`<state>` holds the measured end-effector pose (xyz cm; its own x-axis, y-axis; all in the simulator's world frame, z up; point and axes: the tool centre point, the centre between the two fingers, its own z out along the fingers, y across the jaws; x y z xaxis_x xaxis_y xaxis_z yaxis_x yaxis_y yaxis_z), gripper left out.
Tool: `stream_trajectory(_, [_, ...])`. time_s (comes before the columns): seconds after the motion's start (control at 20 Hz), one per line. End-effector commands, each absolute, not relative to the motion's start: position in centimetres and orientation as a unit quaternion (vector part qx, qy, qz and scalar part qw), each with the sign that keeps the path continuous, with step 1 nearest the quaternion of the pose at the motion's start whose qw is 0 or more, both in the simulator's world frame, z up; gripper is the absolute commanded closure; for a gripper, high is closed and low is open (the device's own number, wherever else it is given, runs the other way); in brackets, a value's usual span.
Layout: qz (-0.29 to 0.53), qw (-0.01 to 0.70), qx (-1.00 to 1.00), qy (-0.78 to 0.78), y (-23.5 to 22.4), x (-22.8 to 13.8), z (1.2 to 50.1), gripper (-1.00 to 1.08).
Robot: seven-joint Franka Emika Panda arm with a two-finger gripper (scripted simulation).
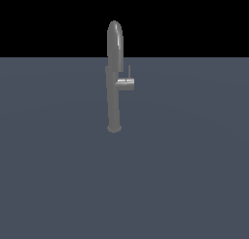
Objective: Turn on the faucet by rotating a designated handle.
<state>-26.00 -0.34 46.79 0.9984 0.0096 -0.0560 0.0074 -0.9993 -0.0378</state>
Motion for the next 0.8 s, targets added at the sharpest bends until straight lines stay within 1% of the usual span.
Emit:
stream_trajectory(0.0, [0.028,0.019,-0.999,-0.004,-0.3,-26.0,46.8,1.08])
stream_trajectory(0.4, [0.039,0.028,-0.999,0.005,-0.1,-25.2,46.8,1.08])
stream_trajectory(0.75, [0.067,0.051,-0.996,0.030,0.5,-23.2,46.8,1.08])
